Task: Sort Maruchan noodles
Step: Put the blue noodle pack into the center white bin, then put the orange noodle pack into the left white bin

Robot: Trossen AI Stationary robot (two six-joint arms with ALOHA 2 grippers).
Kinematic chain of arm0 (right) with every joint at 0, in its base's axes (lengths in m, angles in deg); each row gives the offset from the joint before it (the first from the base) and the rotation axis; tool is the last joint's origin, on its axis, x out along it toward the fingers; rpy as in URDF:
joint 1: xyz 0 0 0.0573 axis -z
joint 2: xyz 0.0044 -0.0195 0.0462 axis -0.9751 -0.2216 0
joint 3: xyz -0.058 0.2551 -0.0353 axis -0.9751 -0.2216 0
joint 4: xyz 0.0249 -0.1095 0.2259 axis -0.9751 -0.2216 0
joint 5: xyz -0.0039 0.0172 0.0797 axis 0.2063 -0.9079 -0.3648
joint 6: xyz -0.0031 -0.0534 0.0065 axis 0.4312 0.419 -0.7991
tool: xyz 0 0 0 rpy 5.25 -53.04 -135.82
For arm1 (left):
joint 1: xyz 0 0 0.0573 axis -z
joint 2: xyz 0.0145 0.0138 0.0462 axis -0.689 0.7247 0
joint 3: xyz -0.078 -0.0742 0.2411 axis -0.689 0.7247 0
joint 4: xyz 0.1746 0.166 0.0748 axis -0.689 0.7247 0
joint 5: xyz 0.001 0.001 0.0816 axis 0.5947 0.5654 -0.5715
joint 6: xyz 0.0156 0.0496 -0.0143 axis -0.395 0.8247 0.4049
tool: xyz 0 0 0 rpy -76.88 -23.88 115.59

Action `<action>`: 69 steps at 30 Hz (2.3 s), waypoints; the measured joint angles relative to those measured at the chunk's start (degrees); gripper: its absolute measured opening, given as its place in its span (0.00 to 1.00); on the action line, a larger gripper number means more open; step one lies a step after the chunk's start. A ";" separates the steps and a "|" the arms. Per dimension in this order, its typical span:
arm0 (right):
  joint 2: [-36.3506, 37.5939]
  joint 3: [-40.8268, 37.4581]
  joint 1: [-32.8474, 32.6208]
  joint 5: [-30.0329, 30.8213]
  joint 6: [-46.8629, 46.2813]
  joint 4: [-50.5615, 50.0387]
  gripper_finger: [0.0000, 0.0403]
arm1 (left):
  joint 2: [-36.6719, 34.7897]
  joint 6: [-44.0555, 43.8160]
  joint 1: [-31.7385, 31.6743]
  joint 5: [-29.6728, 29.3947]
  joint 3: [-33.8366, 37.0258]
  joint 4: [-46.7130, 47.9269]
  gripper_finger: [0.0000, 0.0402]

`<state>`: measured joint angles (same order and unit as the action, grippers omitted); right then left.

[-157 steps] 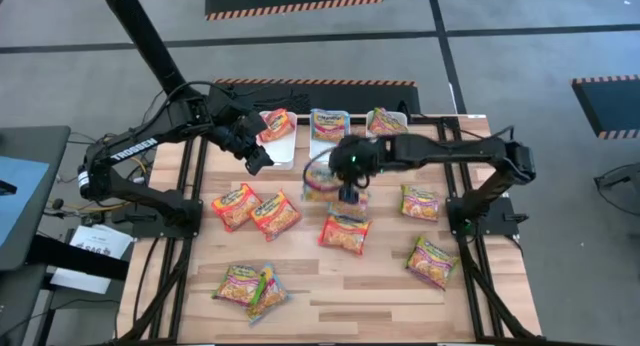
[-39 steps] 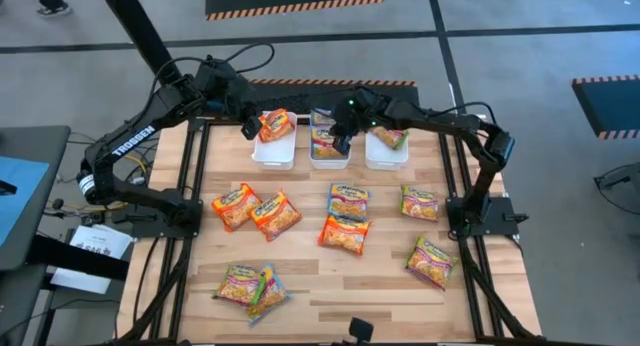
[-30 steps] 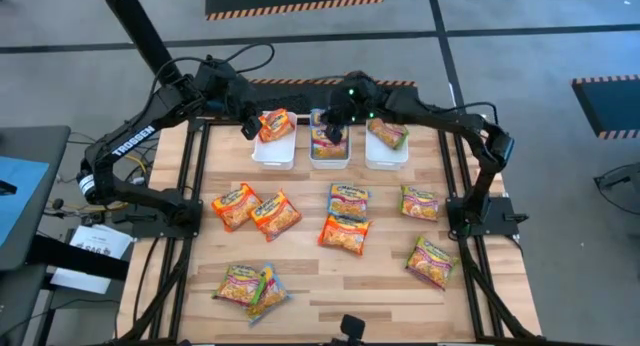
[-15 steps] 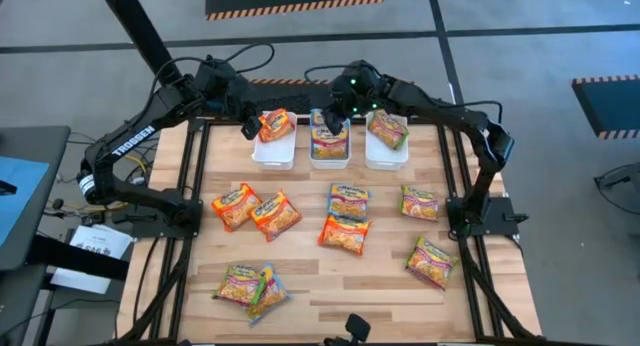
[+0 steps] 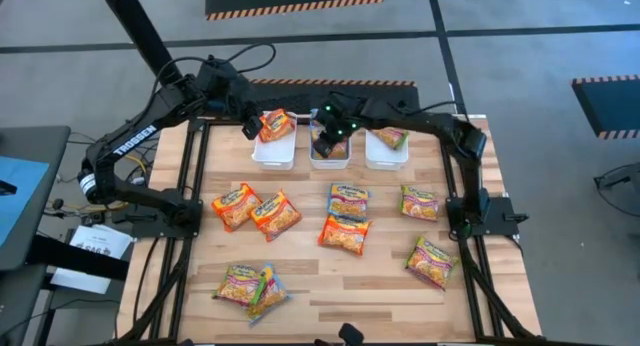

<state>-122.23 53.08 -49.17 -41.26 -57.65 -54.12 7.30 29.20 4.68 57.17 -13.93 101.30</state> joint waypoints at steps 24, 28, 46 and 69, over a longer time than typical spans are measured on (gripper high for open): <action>-6.95 -0.15 0.66 2.21 -6.33 -6.75 0.23 | -0.03 -1.25 0.00 1.44 0.00 0.21 0.34; -6.76 0.04 0.64 7.12 -6.40 -5.66 0.23 | -0.03 -1.08 0.00 1.42 0.00 0.21 0.34; -6.80 0.00 3.02 12.20 -9.79 -0.22 0.23 | -0.03 -1.09 0.00 1.40 0.00 0.12 0.34; -6.38 21.53 3.33 10.32 -0.29 -21.48 0.23 | -0.03 -1.90 0.00 4.37 0.00 13.47 0.34</action>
<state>-128.61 74.60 -45.84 -30.94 -57.94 -75.60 7.27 27.30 4.68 61.54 -13.93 114.77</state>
